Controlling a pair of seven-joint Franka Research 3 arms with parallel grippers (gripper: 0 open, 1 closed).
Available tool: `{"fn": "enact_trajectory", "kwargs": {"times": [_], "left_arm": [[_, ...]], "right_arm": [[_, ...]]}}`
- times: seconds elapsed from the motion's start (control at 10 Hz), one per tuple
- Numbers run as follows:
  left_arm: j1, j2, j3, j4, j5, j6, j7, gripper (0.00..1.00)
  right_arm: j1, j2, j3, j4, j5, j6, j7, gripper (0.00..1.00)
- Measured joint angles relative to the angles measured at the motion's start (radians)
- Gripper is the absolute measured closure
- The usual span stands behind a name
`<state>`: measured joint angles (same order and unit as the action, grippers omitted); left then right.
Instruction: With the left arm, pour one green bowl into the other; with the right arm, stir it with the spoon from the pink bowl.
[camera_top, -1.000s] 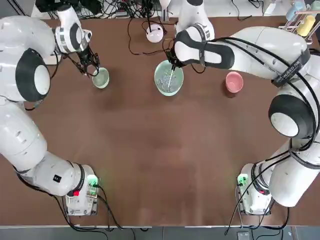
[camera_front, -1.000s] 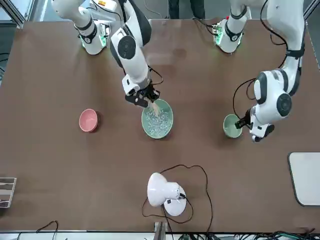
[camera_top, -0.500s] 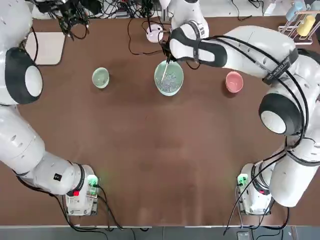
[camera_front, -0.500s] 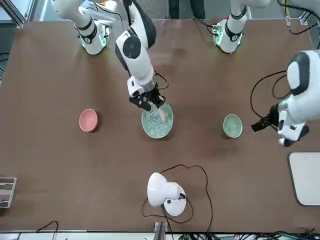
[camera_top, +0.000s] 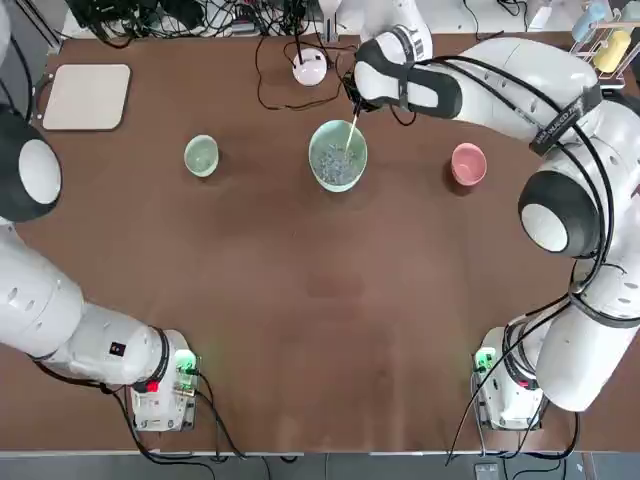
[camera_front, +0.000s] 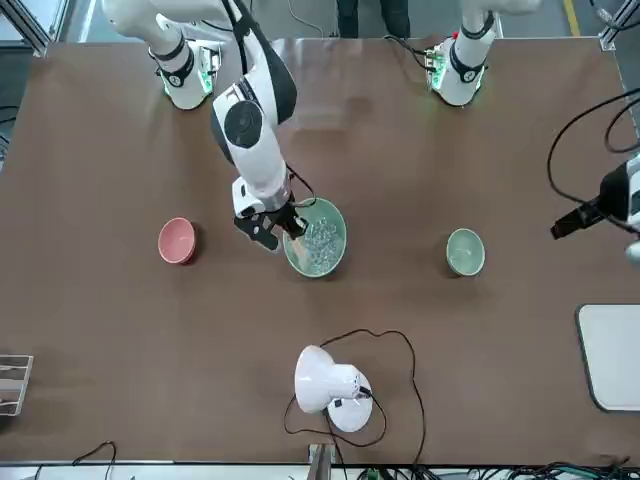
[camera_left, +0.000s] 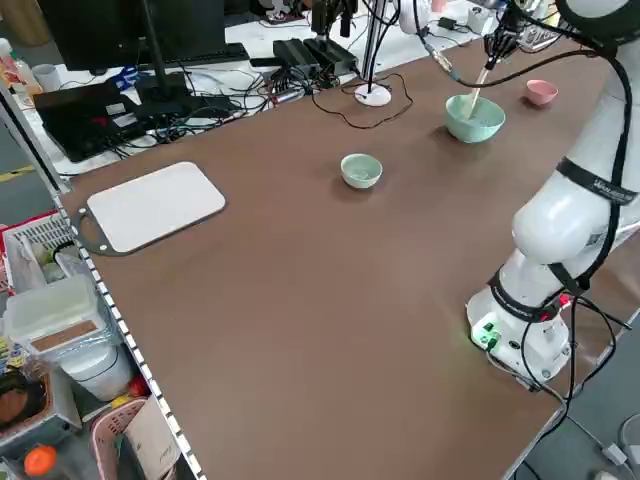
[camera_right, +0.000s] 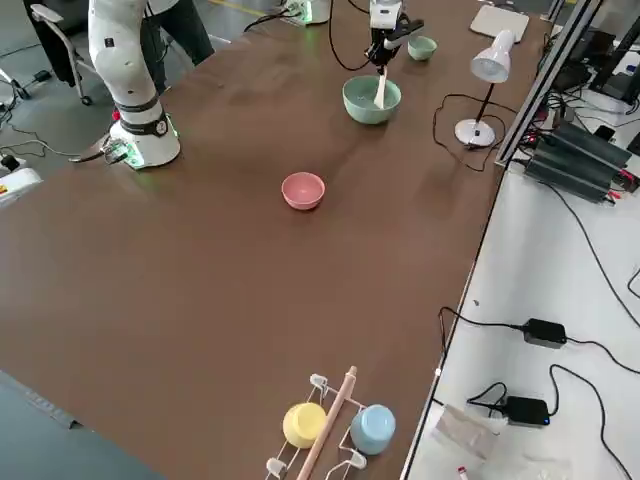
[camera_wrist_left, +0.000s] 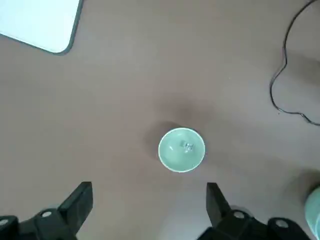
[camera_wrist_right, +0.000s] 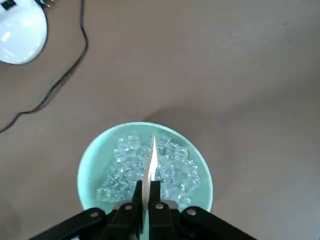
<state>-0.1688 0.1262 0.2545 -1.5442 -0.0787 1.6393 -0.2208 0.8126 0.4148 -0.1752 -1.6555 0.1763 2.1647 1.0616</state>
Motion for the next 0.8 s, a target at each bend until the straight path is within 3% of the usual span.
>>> {"fn": "enact_trajectory", "kwargs": {"times": [0.3, 0.6, 0.8], "left_arm": [[0.082, -0.077, -0.141, 0.001, 0.065, -0.013, 0.012, 0.0], [0.092, -0.116, -0.158, 0.0, 0.072, -0.023, 0.086, 0.0], [0.097, -0.116, -0.157, -0.003, 0.072, -0.034, 0.153, 0.0]], "right_arm": [[0.013, 0.002, 0.012, 0.0, -0.024, -0.029, -0.01, 0.94], [0.055, 0.003, 0.016, 0.015, -0.024, 0.002, 0.057, 0.94], [0.063, 0.003, 0.017, 0.025, -0.024, 0.083, 0.139, 0.94]]}}
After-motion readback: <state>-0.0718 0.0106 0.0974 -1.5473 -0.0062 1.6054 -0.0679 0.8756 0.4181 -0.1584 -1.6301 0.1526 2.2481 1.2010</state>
